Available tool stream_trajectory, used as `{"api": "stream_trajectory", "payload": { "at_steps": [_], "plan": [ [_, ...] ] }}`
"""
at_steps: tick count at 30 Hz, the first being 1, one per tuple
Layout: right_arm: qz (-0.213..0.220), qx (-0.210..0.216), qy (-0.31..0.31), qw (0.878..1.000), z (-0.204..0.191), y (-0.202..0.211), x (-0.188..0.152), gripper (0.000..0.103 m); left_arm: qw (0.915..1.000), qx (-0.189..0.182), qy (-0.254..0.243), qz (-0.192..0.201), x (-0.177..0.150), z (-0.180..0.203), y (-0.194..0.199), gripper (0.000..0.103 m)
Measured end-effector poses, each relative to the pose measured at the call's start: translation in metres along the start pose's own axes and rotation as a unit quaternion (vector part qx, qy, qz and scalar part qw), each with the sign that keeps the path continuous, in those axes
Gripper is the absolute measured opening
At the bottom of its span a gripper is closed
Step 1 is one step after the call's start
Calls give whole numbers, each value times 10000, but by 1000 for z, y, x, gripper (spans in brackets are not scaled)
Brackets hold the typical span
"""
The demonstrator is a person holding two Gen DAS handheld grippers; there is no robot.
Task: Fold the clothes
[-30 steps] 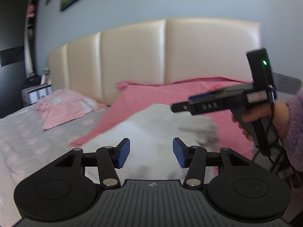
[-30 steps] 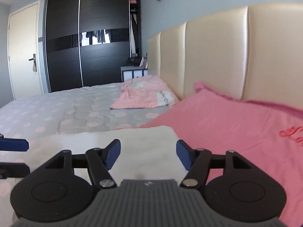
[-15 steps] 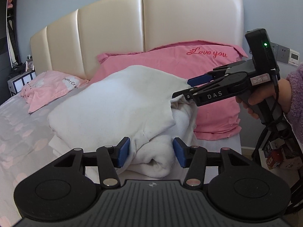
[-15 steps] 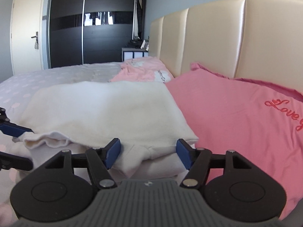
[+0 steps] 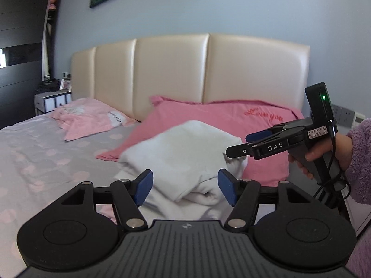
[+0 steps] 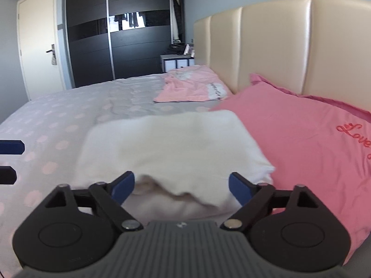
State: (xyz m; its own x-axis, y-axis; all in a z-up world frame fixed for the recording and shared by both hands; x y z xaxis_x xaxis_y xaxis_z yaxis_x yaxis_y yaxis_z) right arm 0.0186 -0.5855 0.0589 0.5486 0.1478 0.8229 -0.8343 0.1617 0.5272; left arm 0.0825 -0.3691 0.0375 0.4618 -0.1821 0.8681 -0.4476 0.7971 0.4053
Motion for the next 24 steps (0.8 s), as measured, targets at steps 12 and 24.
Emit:
{"api": "stream_trajectory", "payload": {
  "at_steps": [12, 24],
  "plan": [
    [93, 710, 1070, 9917, -133, 33, 87, 99, 9878, 1393, 172, 669, 11, -62, 139, 72],
    [242, 660, 1559, 9853, -242, 71, 112, 100, 9672, 2235, 224, 1187, 14, -97, 237, 72]
  ]
}}
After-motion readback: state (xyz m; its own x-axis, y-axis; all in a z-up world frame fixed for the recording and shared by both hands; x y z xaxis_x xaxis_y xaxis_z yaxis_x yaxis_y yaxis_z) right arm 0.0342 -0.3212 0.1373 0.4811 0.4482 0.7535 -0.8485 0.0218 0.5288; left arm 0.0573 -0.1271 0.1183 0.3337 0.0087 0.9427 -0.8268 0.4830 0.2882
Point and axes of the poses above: each gripper's, at about its wrist camera, not at the fingertips, and y roughly against the way its jaws point, z to its right, x to its top, the point moved 8 cm from there along -y, roughly the way its jaws point, and after that the axes turned 15 degrees about y, right-handed, at the moved point
